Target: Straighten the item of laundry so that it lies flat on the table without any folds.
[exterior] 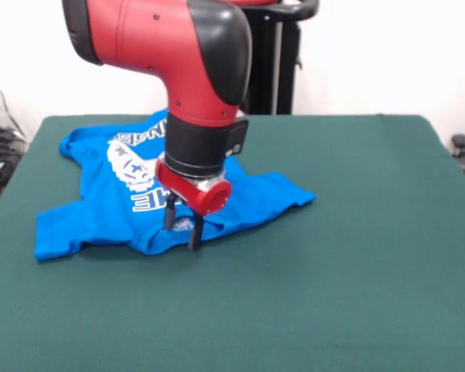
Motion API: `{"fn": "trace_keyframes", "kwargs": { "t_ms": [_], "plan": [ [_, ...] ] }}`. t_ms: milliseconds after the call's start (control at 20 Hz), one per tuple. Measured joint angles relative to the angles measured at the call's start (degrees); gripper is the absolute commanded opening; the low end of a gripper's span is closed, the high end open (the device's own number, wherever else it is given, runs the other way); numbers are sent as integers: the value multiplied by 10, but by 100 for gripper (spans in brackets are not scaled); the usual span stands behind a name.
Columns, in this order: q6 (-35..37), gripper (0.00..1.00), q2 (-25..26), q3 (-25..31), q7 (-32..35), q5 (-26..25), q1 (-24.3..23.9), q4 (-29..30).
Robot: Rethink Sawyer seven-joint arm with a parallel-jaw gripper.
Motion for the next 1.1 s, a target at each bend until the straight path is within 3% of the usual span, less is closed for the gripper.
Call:
{"fn": "trace_keyframes", "kwargs": {
  "t_ms": [1100],
  "plan": [
    [-28, 100, 16, -24, 0, 48, 29, 0]
  ]
}}
